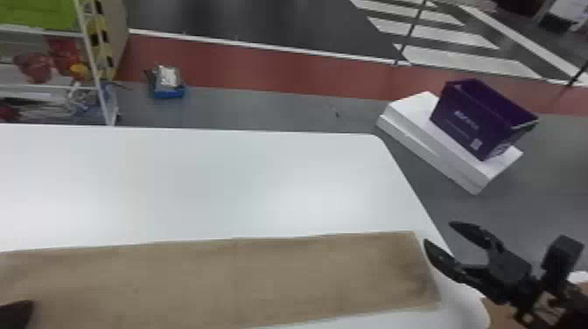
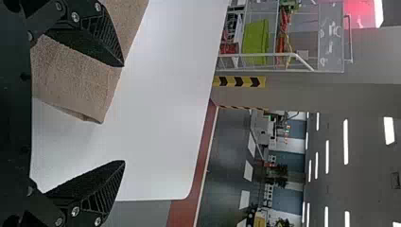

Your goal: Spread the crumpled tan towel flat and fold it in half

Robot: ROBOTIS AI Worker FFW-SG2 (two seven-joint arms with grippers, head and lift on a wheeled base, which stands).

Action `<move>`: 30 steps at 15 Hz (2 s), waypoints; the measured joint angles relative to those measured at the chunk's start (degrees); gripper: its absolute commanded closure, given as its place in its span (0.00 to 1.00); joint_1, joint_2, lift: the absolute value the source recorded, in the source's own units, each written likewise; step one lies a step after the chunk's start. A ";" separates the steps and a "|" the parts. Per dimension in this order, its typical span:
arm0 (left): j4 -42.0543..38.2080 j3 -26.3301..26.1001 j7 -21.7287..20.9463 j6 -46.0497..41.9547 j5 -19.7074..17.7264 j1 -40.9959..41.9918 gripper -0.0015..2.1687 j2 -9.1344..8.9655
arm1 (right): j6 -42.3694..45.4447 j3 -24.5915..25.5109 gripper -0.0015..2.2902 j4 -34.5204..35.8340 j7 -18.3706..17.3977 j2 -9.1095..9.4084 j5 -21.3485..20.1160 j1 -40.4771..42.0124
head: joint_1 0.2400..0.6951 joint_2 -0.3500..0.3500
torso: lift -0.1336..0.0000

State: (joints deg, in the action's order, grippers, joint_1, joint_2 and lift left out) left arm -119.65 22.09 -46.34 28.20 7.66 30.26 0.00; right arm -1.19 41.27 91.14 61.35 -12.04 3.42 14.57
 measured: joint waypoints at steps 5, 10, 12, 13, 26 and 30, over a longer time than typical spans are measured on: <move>1.12 1.99 0.04 -1.37 0.01 -0.27 0.87 0.00 | -0.29 -0.57 0.08 0.00 0.00 0.00 0.00 -0.33 | 1.00 0.18 | 0.07; -1.74 4.35 -2.49 -1.05 -2.46 0.42 0.49 0.00 | -1.27 -0.50 0.08 0.50 0.29 0.00 0.02 -0.42 | 1.00 0.20 | 0.07; -6.92 4.60 -2.51 -0.64 -6.42 2.94 0.02 0.00 | -2.45 -0.72 0.08 1.63 0.58 0.23 0.22 -0.42 | 1.00 0.18 | 0.07; -8.74 4.73 -2.52 -0.46 -7.89 3.58 0.01 0.00 | -3.39 -0.97 0.08 2.53 0.67 0.43 0.26 -0.42 | 1.00 0.18 | 0.07; -2.57 4.87 0.59 6.17 -5.13 -9.96 0.01 0.00 | -24.88 -5.70 0.08 11.15 10.23 0.74 -2.07 -4.73 | 1.00 0.40 | 0.07; 1.93 5.33 0.80 6.30 -3.82 -12.94 0.02 0.00 | -24.95 -6.51 0.08 12.04 10.28 0.70 -3.15 -4.27 | 1.00 0.44 | 0.07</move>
State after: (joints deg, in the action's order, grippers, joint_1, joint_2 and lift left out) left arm -117.71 27.42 -45.54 34.50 3.84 17.32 0.00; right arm -26.14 34.76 103.18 71.63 -11.34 0.27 10.30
